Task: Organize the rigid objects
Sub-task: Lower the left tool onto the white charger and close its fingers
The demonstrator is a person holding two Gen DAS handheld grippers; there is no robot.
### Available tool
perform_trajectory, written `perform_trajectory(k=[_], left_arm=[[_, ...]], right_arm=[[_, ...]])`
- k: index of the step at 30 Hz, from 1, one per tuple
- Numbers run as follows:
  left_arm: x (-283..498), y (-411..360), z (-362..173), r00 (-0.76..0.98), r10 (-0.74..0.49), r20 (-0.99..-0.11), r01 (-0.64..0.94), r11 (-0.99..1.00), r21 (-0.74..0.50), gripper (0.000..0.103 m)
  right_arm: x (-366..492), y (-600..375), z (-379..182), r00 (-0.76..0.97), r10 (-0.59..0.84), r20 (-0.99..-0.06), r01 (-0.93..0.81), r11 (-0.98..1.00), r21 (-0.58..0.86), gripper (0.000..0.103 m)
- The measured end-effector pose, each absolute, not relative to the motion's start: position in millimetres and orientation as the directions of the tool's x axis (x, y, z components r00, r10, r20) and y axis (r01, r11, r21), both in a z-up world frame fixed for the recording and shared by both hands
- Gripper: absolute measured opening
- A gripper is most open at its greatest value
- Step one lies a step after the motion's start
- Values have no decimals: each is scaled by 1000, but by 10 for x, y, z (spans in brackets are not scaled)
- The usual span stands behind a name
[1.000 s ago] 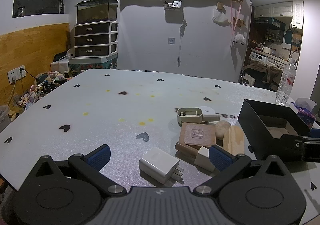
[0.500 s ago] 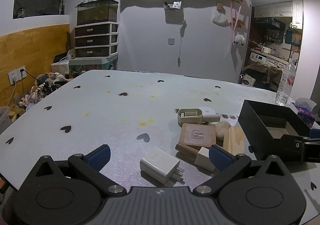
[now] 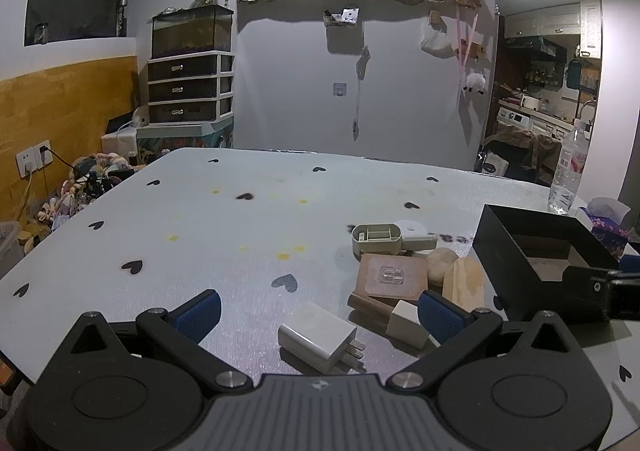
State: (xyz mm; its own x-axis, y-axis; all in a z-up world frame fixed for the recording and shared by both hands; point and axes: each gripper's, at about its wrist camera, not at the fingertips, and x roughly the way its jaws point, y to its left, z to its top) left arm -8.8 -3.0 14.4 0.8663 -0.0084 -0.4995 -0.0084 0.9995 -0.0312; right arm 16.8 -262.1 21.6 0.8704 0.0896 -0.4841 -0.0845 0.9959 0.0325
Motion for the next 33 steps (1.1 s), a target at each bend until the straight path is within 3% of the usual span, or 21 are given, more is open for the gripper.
perform_trajectory(k=[21,26,31,33], left_arm=[[123,124,-230,845,-29,-534,-27,995,-97,103],[192,146,-390,829,-37,-558,-7,997,-76,103],[308,245,-532,813,-72,-578,44,997,-63,103],[380,290,-575,805,-83,-588,71,997,-43,103]], right_arm=[[396,-3857,74,868,-185,-461,248,966,79,103],[542,-4046,-22,838,-196,-510,269,960,74,103],[706,-4146,-85,821,-131,-555,226,968,106,84],[737,-4155,-102,826,-87,-556,192,972,134,68]])
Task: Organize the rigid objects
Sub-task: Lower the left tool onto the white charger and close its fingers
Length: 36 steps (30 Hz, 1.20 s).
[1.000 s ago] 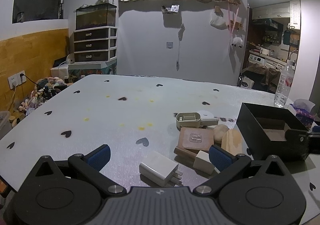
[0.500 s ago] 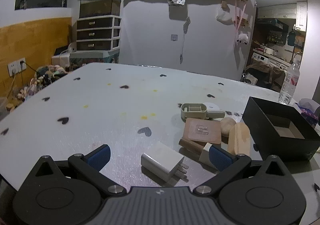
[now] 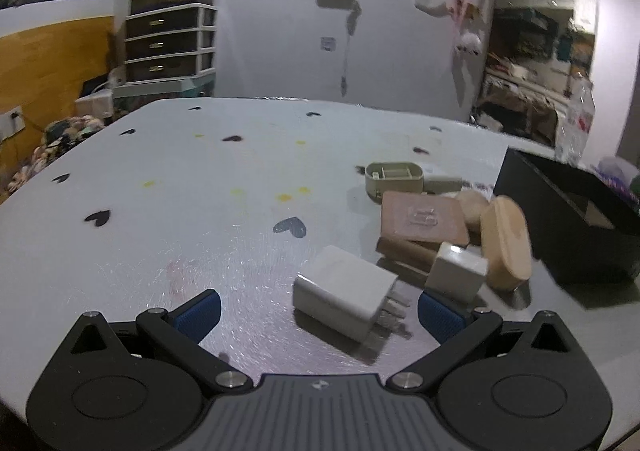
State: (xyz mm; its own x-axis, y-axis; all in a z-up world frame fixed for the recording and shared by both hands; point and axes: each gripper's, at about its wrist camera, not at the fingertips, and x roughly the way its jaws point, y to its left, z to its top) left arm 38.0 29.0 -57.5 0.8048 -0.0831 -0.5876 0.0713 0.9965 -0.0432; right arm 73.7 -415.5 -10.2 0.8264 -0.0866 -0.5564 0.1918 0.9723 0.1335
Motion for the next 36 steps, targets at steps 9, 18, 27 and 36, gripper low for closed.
perform_trajectory(k=[9,18,27,36], left_arm=[[687,402,-647,775,-236,-586,255,966,-52,103],[786,366,-744,754,-306,-581,279,950,-139,85],[725,382,-719,759,-317,-569,256,948,-187,62],[704,415,-693,768,-269,-581,168,960,-223,61]], right_arm=[[803,-4046,-170,818,-81,-570,176,978,114,49],[904,-4031,-180,788,-97,-608,187,979,86,22],[1005,-4110,-334,739,-124,-663,231,970,76,8],[1054,-4104,-329,727,-133,-674,245,967,73,7]])
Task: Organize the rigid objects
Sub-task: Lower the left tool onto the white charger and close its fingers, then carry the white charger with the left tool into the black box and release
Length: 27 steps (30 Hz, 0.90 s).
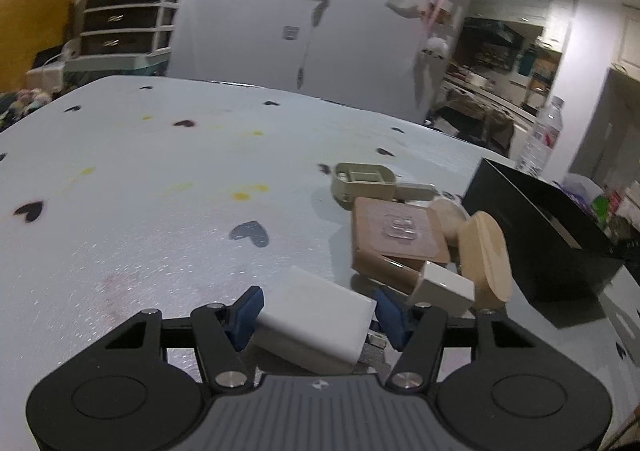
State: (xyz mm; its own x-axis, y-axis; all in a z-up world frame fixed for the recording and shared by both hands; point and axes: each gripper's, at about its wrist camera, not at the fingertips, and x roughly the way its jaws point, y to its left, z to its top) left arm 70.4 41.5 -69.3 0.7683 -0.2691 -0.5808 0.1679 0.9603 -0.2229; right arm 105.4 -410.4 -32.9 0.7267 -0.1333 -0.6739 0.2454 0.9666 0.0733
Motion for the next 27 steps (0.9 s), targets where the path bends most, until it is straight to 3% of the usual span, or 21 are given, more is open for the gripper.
perform_trajectory(k=[6,11,21,27], left_arm=[[762,457,-510,790,-221,-572,103,967,-232,61],[864,324,-240,816,-250,-521,134,959,-249,61],[1245,-402,151,803,-431,-413,318,894,-315,61],[1517,-1032,225,738,-549,-392,439,832,-339,61]], right_arm=[[1059,-4118,-333,726,-131,-675,253,964,85,7],[1012,-4104,-359,744,-137,-654,266,959,102,7],[955,-4125,-389,767,-133,-628,283,948,145,7],[950,-4143,-399,769,-130,-626,295,941,167,8]])
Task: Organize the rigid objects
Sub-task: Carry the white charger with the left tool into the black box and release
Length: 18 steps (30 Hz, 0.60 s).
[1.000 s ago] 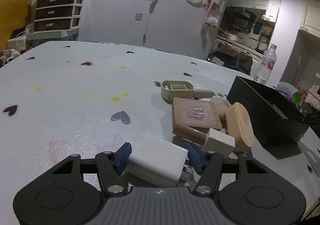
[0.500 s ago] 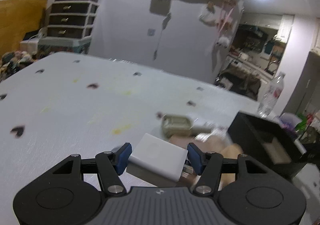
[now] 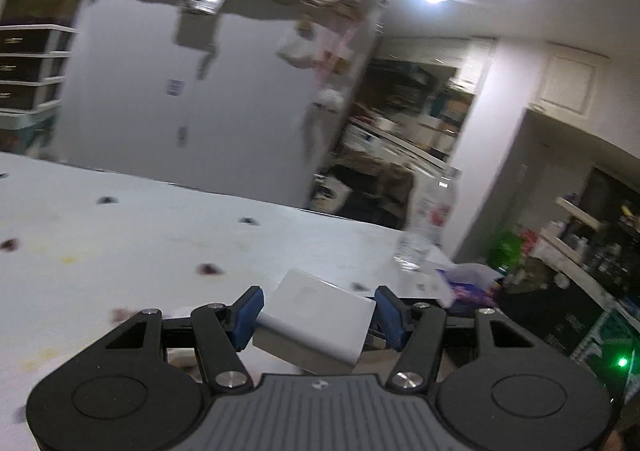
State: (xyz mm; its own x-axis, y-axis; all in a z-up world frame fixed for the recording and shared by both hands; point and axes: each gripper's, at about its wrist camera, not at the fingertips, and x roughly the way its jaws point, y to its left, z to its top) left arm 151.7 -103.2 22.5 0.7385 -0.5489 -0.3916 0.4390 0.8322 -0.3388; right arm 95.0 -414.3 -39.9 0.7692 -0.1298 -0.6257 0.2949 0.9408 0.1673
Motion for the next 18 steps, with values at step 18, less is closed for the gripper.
perform_trajectory(k=[18], left_arm=[[2442,-2766,-392,438,-655,-616,442,753,-487,61]], right_arm=[[1040,-4175,-405,735,-121,-668,322,928,187,8]])
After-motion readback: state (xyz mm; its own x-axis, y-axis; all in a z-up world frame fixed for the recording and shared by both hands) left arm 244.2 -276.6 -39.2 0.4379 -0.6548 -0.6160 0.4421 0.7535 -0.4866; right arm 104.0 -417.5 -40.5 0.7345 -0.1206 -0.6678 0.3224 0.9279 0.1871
